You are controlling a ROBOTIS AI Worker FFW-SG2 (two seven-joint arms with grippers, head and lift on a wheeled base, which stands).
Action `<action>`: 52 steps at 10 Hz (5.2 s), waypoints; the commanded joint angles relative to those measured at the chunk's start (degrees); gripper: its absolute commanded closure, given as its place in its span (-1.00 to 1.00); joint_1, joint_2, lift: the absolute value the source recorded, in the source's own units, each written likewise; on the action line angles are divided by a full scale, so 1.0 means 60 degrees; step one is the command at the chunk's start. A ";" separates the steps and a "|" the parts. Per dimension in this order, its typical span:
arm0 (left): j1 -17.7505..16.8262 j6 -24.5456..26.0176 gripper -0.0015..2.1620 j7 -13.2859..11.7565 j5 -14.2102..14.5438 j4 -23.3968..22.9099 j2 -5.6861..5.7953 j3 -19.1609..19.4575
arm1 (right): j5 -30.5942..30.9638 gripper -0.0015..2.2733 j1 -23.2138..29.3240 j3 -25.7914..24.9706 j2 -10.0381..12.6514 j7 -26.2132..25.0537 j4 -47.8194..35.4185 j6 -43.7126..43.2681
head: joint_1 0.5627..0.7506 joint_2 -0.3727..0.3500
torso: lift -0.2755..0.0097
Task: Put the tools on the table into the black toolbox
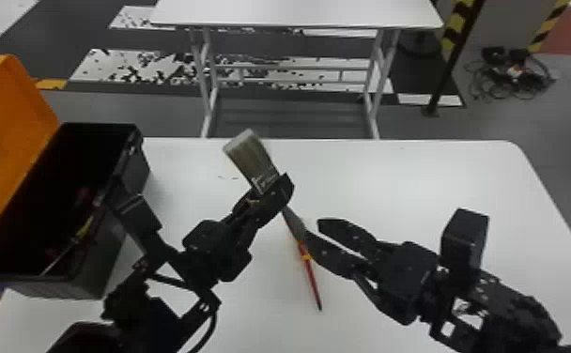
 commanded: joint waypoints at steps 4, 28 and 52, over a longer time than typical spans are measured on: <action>0.0255 -0.0234 0.97 0.0108 -0.0200 -0.0274 0.0131 0.0681 | -0.1642 -0.98 0.0519 -0.1275 0.0315 0.0117 0.0134 -0.0660 | 0.41 0.02 | 0.41; 0.1544 -0.6767 -0.97 0.1236 -0.2646 0.1221 0.0072 0.4738 | -0.2668 -0.92 0.0958 -0.1904 0.0617 -0.0323 0.2200 -0.1275 | 0.41 1.00 | 0.41; 0.1984 -0.9023 -0.97 0.1031 -0.2661 0.2187 0.1185 0.2087 | -0.0280 -0.55 -0.2353 0.1479 0.0617 -0.4278 0.3928 0.3911 | 0.41 1.00 | 0.41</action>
